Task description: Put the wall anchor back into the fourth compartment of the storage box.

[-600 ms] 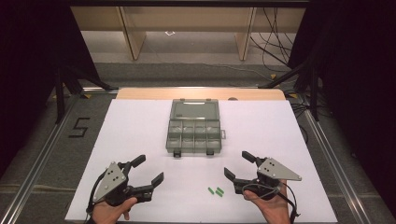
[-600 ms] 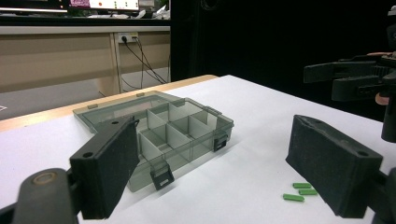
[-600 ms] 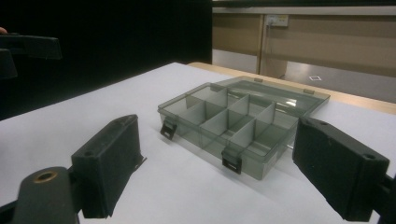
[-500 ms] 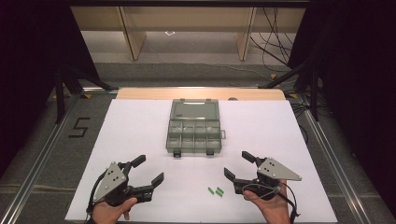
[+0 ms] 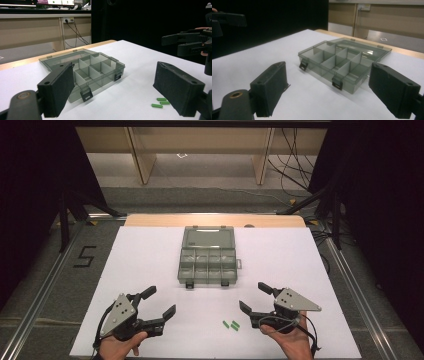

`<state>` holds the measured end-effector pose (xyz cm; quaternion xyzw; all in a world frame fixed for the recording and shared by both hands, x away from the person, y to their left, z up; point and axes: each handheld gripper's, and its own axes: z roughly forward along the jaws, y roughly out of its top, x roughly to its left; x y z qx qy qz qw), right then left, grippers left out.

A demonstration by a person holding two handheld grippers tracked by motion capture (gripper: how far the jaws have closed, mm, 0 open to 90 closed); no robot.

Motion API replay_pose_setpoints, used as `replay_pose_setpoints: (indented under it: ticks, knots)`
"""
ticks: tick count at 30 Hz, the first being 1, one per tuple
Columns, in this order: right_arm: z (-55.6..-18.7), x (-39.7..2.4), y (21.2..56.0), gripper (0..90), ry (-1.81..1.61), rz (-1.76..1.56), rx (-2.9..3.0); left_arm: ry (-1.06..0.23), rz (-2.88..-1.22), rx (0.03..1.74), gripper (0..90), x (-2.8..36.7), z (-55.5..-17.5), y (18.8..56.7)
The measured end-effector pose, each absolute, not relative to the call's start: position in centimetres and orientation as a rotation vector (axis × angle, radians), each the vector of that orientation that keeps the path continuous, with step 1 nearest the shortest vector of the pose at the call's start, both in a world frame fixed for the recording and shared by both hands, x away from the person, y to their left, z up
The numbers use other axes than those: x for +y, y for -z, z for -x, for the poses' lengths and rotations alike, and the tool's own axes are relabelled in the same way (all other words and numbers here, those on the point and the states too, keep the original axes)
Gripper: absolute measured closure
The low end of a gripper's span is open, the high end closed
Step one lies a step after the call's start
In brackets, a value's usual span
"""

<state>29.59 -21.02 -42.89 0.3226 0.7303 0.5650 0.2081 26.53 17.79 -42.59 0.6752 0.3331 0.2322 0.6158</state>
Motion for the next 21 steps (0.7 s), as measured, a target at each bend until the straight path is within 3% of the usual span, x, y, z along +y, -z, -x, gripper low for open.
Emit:
replay_pose_setpoints:
  ticks: [12,16,21]
  knots:
    - [-31.0,-20.0,41.7,22.7,-1.176,-0.794,2.323,-0.537,-1.564,0.771,15.7,17.6,-26.5,42.7]
    - [-31.7,-19.6,41.7,31.2,-1.074,-0.745,2.403,-0.537,-1.564,0.770,15.7,17.6,-26.5,42.7]
    - [-32.2,-18.9,42.2,30.6,-0.939,-0.759,2.524,-0.533,-1.553,0.761,15.7,17.6,-26.6,42.7]
